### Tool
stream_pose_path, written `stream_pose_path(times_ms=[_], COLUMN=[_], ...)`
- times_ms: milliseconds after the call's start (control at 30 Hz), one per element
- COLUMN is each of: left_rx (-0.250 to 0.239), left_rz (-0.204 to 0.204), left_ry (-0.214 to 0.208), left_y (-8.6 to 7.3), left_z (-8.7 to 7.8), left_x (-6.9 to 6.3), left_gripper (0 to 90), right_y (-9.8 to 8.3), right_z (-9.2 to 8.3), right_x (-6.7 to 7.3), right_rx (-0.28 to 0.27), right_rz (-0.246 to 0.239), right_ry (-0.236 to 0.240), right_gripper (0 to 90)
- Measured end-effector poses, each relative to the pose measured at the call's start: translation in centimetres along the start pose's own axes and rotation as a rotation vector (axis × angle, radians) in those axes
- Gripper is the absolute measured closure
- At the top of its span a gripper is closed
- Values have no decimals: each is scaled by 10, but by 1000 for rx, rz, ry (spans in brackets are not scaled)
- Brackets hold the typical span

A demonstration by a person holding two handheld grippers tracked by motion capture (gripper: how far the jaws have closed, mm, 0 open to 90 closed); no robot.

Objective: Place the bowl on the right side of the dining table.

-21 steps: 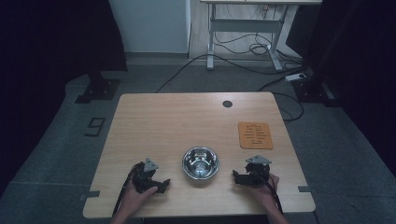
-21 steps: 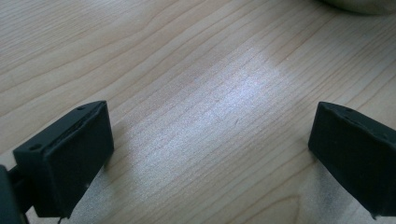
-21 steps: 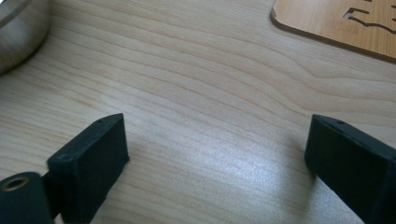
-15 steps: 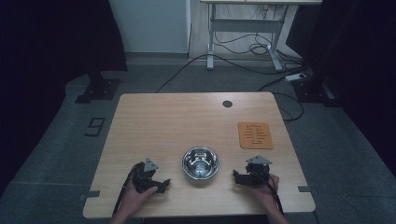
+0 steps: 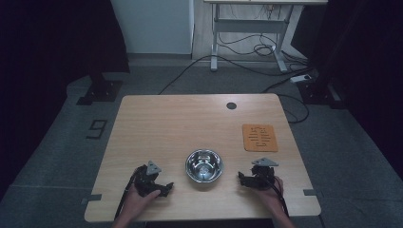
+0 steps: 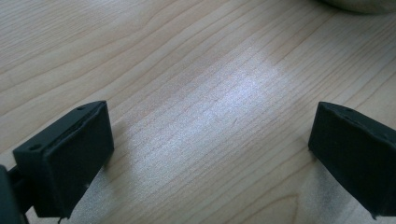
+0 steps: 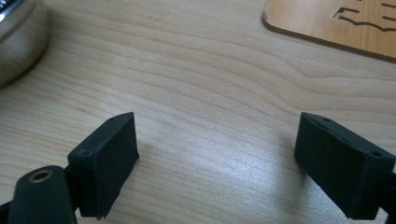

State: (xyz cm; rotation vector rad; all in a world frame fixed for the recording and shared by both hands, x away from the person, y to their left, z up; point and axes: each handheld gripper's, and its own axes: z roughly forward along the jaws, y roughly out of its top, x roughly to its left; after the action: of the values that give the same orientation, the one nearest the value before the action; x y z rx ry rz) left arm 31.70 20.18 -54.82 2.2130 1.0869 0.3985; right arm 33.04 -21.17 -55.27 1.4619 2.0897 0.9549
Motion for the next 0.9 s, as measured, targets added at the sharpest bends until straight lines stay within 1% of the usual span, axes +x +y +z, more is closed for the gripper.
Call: stream_pose_path(times_ms=[33,100,200,233,267,300,333,367,567,900], left_rx=[0,0,0,0,0,0,0,0,0,0], left_rz=[0,0,0,0,0,0,0,0,0,0], left_ry=[0,0,0,0,0,0,0,0,1,0], left_y=[0,0,0,0,0,0,0,0,0,0], left_z=[0,0,0,0,0,0,0,0,0,0], left_x=[0,0,0,0,0,0,0,0,0,0], left_gripper=[0,0,0,0,0,0,0,0,0,0], right_y=[1,2,3,5,5,6,6,9,16,25], right_z=[0,-2,-5,-8,-8,-11,-11,-13,-20,-24], right_x=[-2,-5,-6,-6,-6,-7,-7,-7,-6,1], right_rx=[0,-1,-11,-26,-26,-38,-38,-53,-83,-100], right_rz=[9,44,50,56,56,61,61,61,58,50], right_ry=[8,28,28,33,33,38,38,43,50,79], right_gripper=[134,137,140,143,143,146,146,149,153,161])
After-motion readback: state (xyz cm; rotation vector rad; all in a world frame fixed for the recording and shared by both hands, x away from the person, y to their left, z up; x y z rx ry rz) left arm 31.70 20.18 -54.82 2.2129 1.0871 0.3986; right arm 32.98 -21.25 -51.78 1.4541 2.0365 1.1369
